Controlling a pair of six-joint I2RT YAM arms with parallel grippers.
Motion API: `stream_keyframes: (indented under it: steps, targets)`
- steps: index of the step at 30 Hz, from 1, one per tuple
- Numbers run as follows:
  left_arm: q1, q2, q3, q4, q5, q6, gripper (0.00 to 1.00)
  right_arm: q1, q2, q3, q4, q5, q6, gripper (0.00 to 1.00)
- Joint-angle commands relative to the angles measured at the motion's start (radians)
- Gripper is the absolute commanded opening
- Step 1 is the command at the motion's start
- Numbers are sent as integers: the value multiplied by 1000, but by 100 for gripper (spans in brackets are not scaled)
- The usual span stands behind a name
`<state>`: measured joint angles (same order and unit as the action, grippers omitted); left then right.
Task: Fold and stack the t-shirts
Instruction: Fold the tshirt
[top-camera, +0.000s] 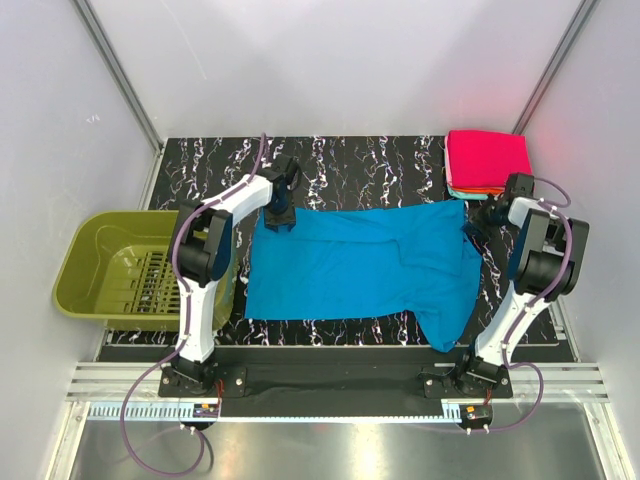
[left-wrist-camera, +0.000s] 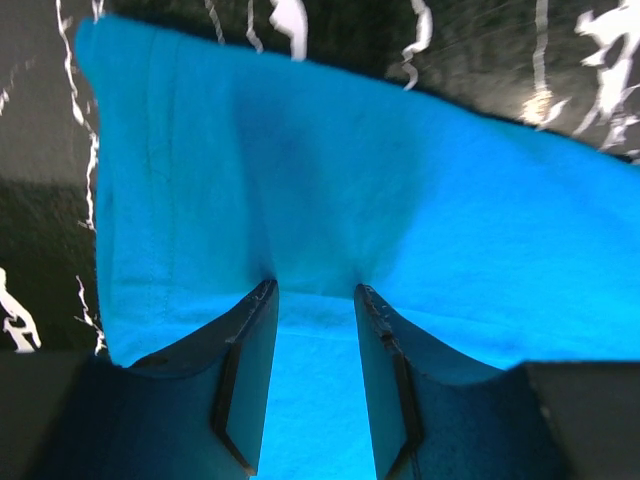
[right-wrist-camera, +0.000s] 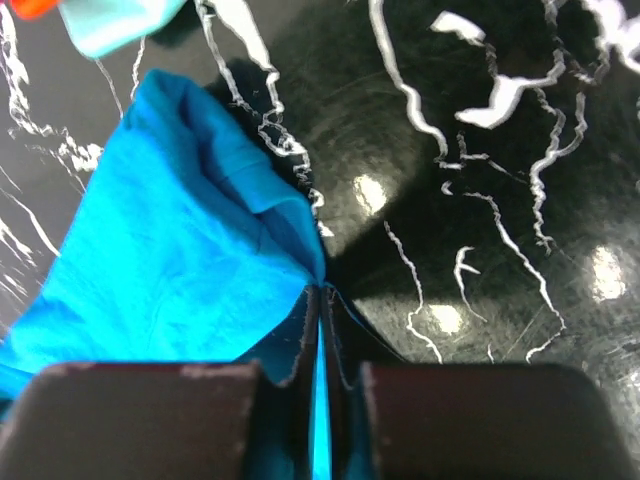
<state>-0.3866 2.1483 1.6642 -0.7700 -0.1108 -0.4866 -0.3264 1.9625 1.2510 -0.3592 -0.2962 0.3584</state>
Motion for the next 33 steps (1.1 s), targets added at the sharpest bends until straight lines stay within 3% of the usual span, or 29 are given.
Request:
stream_keyframes:
  steps: [1,7,13,19,24,27,33]
  targets:
    - [5,-21,-12,5,-38,-44,41,-29,-62,-80,106,64,133,3]
    - [2,-27,-35,17,-17,-122,41,-40,-204,-281,228,176,357,0]
    - [0,-36,-60,23,-9,-145,41,-45,-330,-404,275,319,477,0]
    - [-6,-89,-34,26,25,-123,41,-46,-332,-385,321,234,435,0]
    - [-5,-162,28,-5,54,-47,45,-46,-327,-202,47,183,343,26]
    - [-5,-202,32,-20,54,-9,45,-46,-349,-144,-99,193,318,33]
    - [3,-243,29,-64,0,82,45,35,-379,-98,-242,163,240,35]
